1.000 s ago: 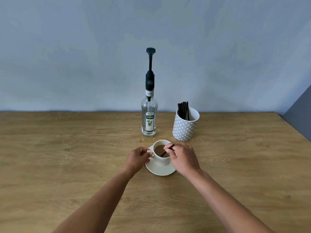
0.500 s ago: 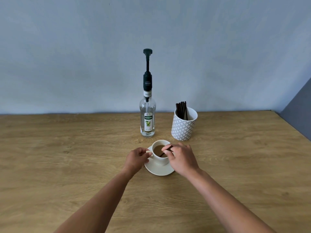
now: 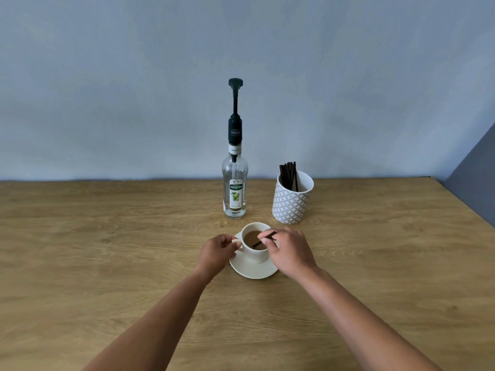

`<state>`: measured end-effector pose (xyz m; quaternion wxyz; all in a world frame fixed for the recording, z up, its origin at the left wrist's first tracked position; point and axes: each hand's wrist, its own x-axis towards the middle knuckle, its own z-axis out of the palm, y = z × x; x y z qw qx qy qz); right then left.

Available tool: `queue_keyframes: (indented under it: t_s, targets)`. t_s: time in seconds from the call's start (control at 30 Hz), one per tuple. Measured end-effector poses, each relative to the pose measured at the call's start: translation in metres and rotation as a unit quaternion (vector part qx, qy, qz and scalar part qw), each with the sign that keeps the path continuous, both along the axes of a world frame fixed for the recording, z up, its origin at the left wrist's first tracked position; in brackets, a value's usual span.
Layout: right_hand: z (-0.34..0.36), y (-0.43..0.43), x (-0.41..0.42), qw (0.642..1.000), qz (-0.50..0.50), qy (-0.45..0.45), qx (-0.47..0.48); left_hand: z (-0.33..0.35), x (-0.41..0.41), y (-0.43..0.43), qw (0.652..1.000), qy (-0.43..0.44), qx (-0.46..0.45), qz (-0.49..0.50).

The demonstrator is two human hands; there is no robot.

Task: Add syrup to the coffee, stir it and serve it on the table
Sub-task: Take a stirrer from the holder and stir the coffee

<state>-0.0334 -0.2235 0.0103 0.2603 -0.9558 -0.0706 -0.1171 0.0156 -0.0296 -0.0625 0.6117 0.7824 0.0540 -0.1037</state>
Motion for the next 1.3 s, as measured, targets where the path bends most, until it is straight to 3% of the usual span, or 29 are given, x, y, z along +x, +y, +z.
queue_keyframes:
  t_s: [0.3, 0.5, 1.13, 1.3]
  targets:
    - [0.001, -0.005, -0.004, 0.998, -0.038, -0.013, -0.048, 0.003, -0.001, -0.001, 1.0, -0.002, 0.013, 0.001]
    - [0.0, 0.003, -0.006, 1.0, -0.008, 0.007, 0.001, 0.005, -0.002, -0.001, 1.0, -0.001, 0.019, -0.002]
    - [0.0, 0.004, -0.009, 0.999, -0.044, 0.013, -0.026, 0.01, -0.009, 0.0, 1.0, -0.011, 0.022, -0.003]
    - [0.002, 0.004, -0.013, 0.999, -0.039, 0.005, -0.014, 0.008, -0.02, 0.004, 0.998, -0.036, 0.026, 0.042]
